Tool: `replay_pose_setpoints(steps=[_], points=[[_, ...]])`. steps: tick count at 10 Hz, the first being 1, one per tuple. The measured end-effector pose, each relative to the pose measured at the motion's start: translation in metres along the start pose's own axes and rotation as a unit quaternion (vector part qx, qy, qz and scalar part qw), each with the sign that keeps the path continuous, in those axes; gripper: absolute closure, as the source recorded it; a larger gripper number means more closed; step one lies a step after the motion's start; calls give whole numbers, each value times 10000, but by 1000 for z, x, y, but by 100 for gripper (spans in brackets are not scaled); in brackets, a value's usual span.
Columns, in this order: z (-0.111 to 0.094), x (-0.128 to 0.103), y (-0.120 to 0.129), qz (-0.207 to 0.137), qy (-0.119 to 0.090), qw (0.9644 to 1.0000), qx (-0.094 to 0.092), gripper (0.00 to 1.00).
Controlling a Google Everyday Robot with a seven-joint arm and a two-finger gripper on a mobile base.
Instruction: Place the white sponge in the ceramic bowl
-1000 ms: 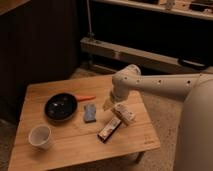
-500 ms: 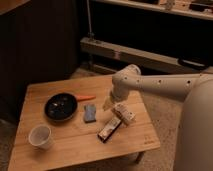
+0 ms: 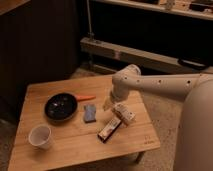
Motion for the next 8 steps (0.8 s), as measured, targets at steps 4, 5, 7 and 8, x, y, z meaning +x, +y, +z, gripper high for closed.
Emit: replay_pose_setpoints(steps=[4, 5, 7, 8], points=[[2, -11, 13, -16, 181, 9998, 83, 20], [-1, -21, 27, -118, 254, 9995, 150, 20], [-4, -32, 46, -288, 276, 9990, 205, 20], [-6, -35, 49, -354, 254, 9988, 218, 20]])
